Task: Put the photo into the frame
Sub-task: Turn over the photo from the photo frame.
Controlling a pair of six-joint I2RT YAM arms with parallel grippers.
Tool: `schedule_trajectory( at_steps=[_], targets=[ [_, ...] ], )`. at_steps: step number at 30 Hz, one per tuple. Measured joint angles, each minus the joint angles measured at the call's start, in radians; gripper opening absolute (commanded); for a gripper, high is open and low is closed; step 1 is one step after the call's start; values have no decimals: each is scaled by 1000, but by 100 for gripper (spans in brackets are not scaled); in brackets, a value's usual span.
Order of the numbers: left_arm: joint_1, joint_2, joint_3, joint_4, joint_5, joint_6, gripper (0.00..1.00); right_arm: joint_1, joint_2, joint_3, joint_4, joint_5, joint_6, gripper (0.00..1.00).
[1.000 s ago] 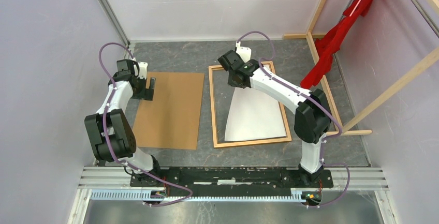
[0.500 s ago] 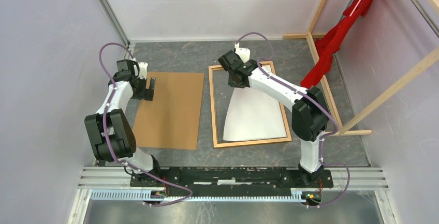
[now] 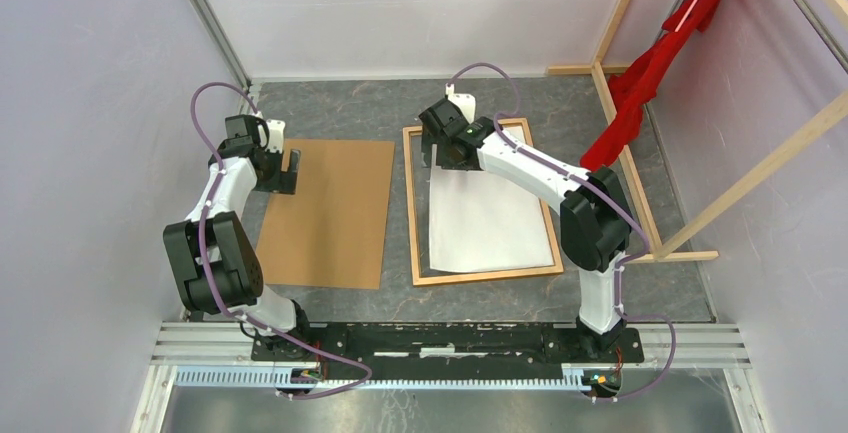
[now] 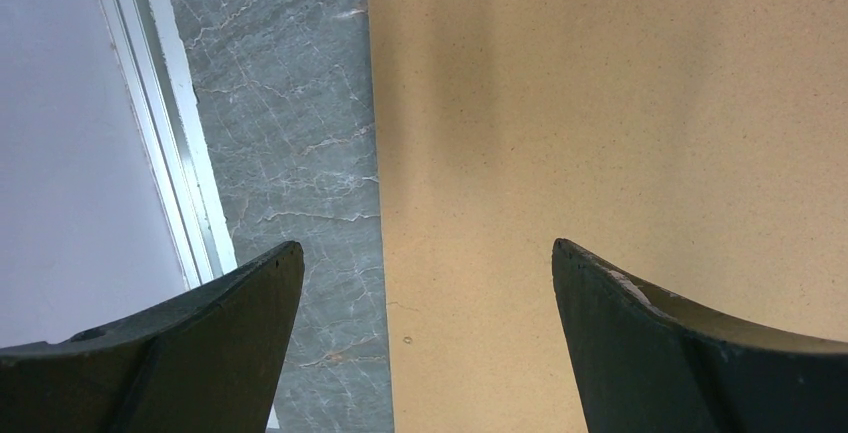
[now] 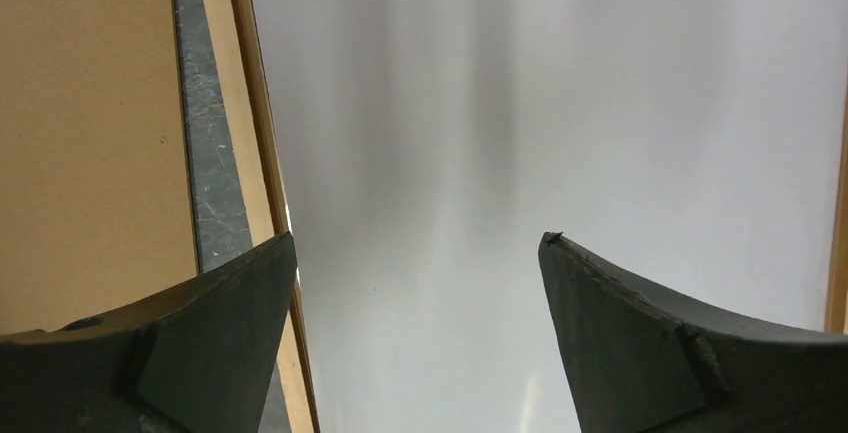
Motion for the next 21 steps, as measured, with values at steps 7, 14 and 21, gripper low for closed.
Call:
schedule_trajectory(
  at_steps=[7, 14, 21],
  targets=[
    [0, 0, -2, 0, -10, 1, 100, 0, -1, -21, 36, -28, -19, 98],
    [0, 0, -4, 0, -29, 34, 100, 0, -1, -21, 74, -65, -48, 98],
    [0, 0, -4, 0, -51, 55, 100, -2, -9, -30, 138, -121, -75, 98]
  ],
)
